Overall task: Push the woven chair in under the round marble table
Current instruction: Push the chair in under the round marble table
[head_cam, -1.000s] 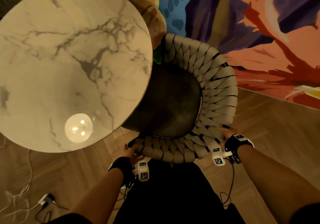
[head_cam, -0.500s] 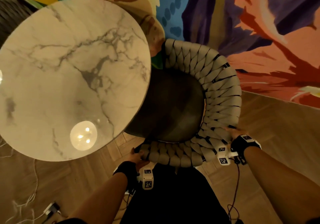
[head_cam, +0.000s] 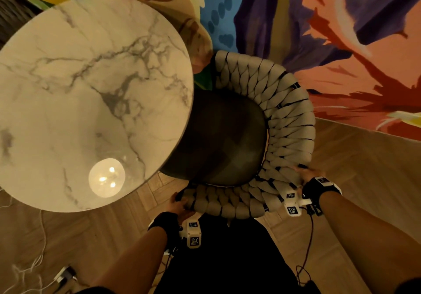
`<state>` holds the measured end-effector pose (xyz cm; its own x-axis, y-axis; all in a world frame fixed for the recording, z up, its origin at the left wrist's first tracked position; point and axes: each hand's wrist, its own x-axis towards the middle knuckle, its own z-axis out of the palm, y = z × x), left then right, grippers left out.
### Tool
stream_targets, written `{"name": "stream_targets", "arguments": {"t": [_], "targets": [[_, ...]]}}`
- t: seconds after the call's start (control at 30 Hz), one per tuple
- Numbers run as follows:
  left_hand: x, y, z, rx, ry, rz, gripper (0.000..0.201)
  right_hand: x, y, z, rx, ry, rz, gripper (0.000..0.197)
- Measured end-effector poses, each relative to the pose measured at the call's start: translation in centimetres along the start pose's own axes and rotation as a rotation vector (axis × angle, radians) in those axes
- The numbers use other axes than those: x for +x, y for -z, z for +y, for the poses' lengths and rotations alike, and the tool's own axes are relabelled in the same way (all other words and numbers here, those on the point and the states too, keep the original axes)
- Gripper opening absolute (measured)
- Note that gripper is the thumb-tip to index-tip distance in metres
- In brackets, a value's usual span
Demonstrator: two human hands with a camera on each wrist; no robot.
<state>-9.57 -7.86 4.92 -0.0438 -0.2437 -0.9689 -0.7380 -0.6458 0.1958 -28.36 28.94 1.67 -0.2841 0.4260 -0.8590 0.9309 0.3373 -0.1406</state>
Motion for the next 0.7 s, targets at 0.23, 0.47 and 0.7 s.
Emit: {"name": "stream_targets", "arguments": {"t": [0.23,0.47,0.7], "targets": [[-0.3,-0.2,0.1,0.000,0.018,-0.001,0.063,-1.7,0.1,-0.6,0.098,0.011,-0.015,0.067],[-0.8,-0.4,0.3,0.042,0.024,-0.005,0.062,-2.7,0.2,0.3,0.283,0.075,-0.072,0.051],[-0.6,-0.3,0.1,0.078,0.016,0.018,0.062,-4.6,-2.3,6.0,0.354,-0.046,-0.354,0.049]]}}
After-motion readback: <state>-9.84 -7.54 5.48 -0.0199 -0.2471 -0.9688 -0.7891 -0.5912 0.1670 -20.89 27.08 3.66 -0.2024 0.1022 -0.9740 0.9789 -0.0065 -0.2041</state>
